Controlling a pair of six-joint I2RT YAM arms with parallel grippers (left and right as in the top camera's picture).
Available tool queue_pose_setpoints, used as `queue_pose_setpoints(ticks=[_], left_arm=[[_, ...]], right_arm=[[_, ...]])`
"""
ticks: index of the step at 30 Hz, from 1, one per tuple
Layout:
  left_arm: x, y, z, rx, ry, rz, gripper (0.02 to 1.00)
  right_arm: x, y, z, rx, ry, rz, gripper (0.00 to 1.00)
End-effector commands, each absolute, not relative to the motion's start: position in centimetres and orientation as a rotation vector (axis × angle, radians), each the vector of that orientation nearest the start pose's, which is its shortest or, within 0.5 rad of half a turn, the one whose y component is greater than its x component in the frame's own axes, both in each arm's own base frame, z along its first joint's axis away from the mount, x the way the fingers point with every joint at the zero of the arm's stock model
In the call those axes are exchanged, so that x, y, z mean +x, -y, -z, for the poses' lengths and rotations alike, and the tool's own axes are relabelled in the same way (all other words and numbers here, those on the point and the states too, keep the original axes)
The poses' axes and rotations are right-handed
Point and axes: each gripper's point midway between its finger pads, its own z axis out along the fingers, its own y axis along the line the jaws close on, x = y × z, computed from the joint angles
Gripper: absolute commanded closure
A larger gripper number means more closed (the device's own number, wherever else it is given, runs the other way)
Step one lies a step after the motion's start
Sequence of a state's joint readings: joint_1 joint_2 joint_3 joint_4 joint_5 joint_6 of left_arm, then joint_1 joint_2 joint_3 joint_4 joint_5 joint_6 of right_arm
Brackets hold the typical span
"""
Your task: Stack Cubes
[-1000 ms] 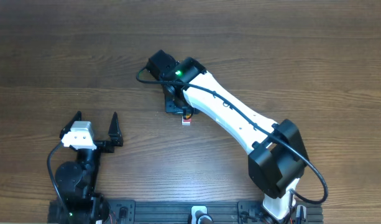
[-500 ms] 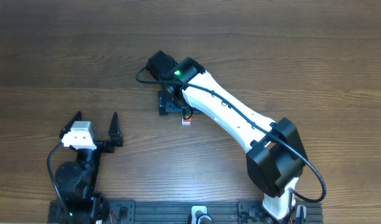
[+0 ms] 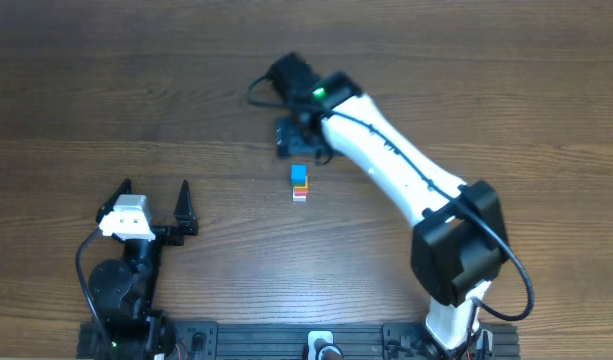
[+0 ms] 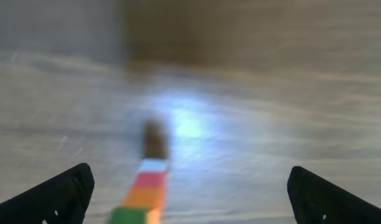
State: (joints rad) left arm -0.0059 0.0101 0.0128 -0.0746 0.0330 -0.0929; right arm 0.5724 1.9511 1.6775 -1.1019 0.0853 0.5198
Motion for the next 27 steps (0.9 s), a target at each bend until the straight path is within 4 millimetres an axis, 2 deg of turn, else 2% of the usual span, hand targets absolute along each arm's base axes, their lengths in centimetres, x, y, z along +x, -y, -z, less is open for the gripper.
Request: queue_pose_setpoints(ticks=[1, 4, 6, 9, 12, 15, 19, 24, 27], left_arm=[[24.6, 0.5, -15.7, -0.040, -1.645, 0.079, 0.018], [24.6, 0.5, -15.7, -0.040, -1.646, 0.079, 0.018], [24.6, 0.5, -15.7, -0.040, -1.645, 0.079, 0.018], [24.6, 0.5, -15.7, -0.040, -1.645, 0.079, 0.018], [24.6, 0.5, -15.7, -0.040, -1.645, 0.079, 0.018], [24.6, 0.5, -15.7, -0.040, -1.645, 0.079, 0.018], [24.6, 0.5, -15.7, -0.040, -1.645, 0.079, 0.018], [24.6, 0.5, -15.7, -0.040, -1.645, 0.079, 0.018], [24.6, 0.5, -15.7, -0.040, -1.645, 0.079, 0.018]], right_arm=[[38.9, -15.1, -16.9, -0.004, -2.781, -0.048, 0.007], [39.5, -10.2, -19.5, 0.075, -2.701, 0.033, 0.007], [39.3, -7.7, -20.8, 0.093, -2.653, 0.076, 0.009], [37.9, -4.3, -22.1, 0.141, -2.593, 0.096, 0.009], [35.5, -1.5, -22.3, 0.211, -2.527, 0.104, 0.009], [33.0, -0.2, -22.2, 0.215, -2.463, 0.094, 0.007], [29.6, 0.0, -22.2, 0.198, -2.345, 0.059, 0.007], [26.5, 0.0, -22.0, 0.185, -2.160, 0.014, 0.009], [25.3, 0.3, -21.8, 0.159, -2.044, 0.016, 0.007]])
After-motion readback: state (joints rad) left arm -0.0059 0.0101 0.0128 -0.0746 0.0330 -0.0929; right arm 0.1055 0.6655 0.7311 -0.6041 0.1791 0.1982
